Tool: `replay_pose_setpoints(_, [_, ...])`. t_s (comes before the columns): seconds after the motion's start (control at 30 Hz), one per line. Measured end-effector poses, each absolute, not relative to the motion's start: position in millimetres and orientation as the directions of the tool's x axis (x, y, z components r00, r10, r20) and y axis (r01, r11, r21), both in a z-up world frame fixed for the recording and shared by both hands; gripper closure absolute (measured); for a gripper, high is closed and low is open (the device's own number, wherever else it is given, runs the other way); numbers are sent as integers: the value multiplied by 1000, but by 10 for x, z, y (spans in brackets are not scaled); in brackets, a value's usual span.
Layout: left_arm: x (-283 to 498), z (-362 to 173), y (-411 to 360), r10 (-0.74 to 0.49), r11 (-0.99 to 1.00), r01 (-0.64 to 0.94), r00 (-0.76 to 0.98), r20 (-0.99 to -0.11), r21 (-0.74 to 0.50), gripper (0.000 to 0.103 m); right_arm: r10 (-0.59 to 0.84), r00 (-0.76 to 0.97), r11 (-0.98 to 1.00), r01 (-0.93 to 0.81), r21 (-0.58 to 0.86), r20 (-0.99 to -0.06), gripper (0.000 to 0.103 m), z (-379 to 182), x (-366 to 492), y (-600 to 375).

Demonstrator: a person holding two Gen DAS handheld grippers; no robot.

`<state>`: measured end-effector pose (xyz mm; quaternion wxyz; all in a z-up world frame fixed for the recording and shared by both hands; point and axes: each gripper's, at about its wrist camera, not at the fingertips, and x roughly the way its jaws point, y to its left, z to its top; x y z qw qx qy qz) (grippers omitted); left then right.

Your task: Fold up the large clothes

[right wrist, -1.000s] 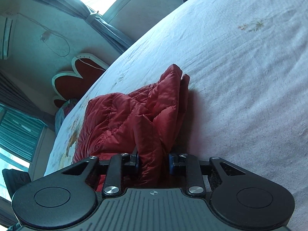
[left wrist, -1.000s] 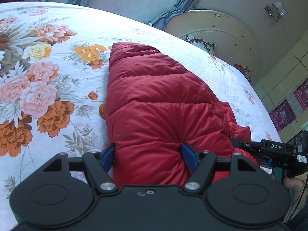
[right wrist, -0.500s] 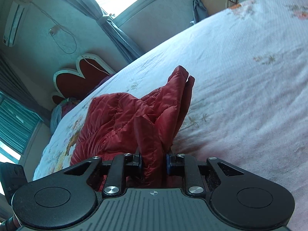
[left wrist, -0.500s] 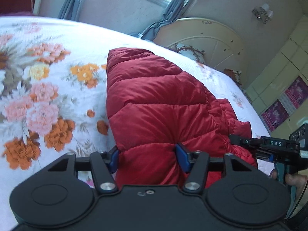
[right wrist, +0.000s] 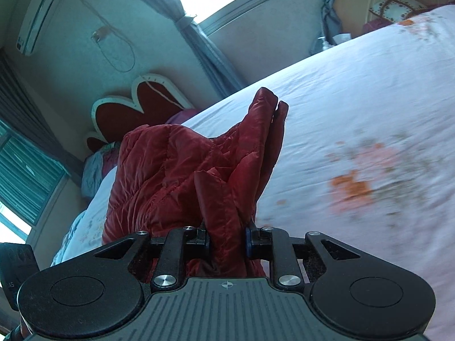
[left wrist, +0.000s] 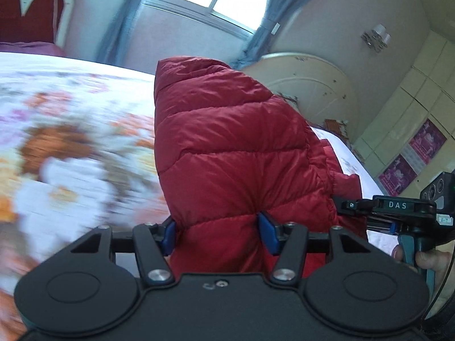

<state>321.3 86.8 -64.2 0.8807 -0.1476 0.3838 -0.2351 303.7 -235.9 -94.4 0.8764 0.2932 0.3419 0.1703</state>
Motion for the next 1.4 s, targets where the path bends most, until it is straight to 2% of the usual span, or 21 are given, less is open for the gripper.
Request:
replay_pose_setpoints(0.2, [3430,-675,1836,-517,851,264,567,-641,-453,49,518,686,767,-108,632,-511,82,-923,3382,-1291])
replay_pose_setpoints(0.4, [3714,-952,2357,-497,863,215,525,-690,-458,47,485,639,807,-63,587,-597,82,-1155,3683,-652])
replay_pose_setpoints(0.7, [3874,-1221,2395,-491,867,220,525,-695,-447,46,446,618,812,26,583,-647,82,-1580,3831,-736])
replay_pose_setpoints(1.1, [3860,-1244,2407,-475,876,210,525,-706,-434,46,470,603,793,32,608,-645,82,-1626,3784,-765])
replay_pose_setpoints(1.17, [3865,-1229,2423,-476,876,205,520,-710,-437,44,475,599,794,23,607,-644,81,-1577,3777,-773])
replay_pose_setpoints(1.2, [3861,-1207,2442,-473,877,202,518,-713,-436,42,466,599,800,28,599,-651,70,-1540,3766,-784])
replay_pose_setpoints(1.23, [3846,-1165,2473,-463,882,193,525,-714,-429,36,425,621,818,47,573,-658,52,-1467,3724,-822])
replay_pose_setpoints(1.27, [3814,-1103,2517,-439,893,182,546,-713,-411,30,374,661,836,64,545,-651,44,-1367,3652,-880])
replay_pose_setpoints(1.3, [3766,-1016,2574,-415,904,177,582,-699,-390,30,338,705,845,64,531,-623,40,-1257,3567,-949])
replay_pose_setpoints(1.37, [3727,-859,2674,-408,905,191,639,-652,-380,34,321,764,846,35,533,-560,40,-1052,3457,-1053])
replay_pose_setpoints(1.4, [3762,-797,2673,-417,901,207,650,-636,-381,38,327,780,850,4,526,-534,50,-961,3452,-1051])
